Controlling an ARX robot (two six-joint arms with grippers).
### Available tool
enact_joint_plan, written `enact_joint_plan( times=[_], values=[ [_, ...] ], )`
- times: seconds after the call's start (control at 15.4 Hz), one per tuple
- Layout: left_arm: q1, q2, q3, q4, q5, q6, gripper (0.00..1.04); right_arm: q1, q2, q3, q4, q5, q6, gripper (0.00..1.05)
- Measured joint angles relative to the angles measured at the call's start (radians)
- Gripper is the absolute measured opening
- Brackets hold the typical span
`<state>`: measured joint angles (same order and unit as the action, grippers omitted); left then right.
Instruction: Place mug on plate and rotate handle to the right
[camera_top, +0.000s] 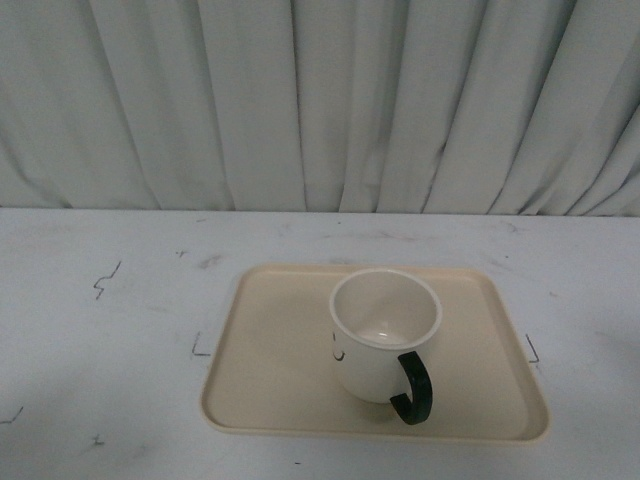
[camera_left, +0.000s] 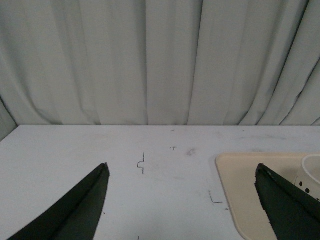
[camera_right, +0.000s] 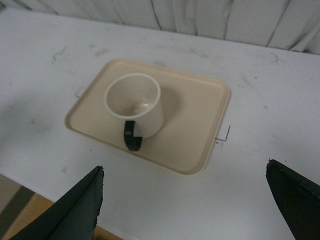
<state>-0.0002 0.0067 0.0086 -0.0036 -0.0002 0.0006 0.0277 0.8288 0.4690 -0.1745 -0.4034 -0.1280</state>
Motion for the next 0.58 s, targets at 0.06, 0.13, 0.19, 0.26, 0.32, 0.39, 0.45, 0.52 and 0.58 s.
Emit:
enact_joint_plan(
  times=[0.06,0.13,0.19,0.26,0.32,0.39,0.45,0.52,0.58],
  values=[
    [0.0,0.0,0.0,0.0,0.0,0.001,1.0,0.044,0.121,0.074,-0.036,0.049,-0.03,0.98],
    [0.0,0.0,0.0,0.0,0.0,0.0,0.98,0.086,0.241,0.147,-0.071,0.077,-0.051,0.98],
    [0.0,0.0,0.0,0.0,0.0,0.0,0.98,0.112,0.332,0.212,-0.085,0.092,-0.064,0.98],
    [0.0,0.0,0.0,0.0,0.0,0.0,0.98,0.135,0.417,0.29,-0.126,0.109,-0.074,0.98],
    [0.0,0.0,0.0,0.0,0.0,0.0,0.98,0.165,0.528,0.393,-0.162,0.128,-0.083,0.98],
    [0.0,0.0,0.0,0.0,0.0,0.0,0.98,0.182,0.591,0.446,-0.178,0.147,-0.09,0.98],
    [0.0,0.0,0.0,0.0,0.0,0.0,0.98,0.205,0.696,0.526,-0.203,0.172,-0.09,0.98],
    [0.0,0.0,0.0,0.0,0.0,0.0,0.98,0.217,0.753,0.568,-0.217,0.197,-0.09,0.98],
    [0.0,0.0,0.0,0.0,0.0,0.0,0.98,0.229,0.834,0.629,-0.242,0.209,-0.081,0.98]
  ],
)
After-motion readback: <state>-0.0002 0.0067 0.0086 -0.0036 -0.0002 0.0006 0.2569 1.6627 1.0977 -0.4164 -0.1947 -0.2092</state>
